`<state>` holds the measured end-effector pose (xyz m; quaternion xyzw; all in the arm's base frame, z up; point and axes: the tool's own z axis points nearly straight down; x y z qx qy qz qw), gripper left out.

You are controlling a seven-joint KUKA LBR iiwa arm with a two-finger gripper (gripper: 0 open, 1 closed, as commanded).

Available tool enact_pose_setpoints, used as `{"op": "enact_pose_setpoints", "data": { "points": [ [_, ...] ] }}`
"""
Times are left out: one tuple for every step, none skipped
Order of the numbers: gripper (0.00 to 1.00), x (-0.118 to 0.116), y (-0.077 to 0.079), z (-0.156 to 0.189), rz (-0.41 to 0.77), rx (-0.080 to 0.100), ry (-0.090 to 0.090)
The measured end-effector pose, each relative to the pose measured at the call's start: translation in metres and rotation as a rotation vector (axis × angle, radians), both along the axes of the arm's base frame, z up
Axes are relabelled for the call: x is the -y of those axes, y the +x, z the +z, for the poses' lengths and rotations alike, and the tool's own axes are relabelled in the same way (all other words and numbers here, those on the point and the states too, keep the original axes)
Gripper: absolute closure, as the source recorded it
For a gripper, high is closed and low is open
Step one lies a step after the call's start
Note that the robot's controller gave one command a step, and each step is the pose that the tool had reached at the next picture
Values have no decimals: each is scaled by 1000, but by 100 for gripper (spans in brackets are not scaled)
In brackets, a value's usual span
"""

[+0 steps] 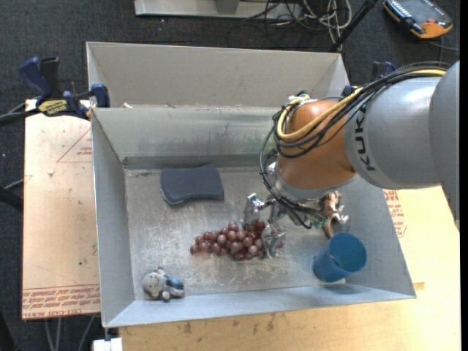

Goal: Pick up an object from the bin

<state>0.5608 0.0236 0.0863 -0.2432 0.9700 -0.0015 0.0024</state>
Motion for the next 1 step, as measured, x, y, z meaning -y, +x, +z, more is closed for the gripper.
{"op": "enact_pose_setpoints", "data": {
  "points": [
    [100,0,0,0,1,0,0]
  ]
}}
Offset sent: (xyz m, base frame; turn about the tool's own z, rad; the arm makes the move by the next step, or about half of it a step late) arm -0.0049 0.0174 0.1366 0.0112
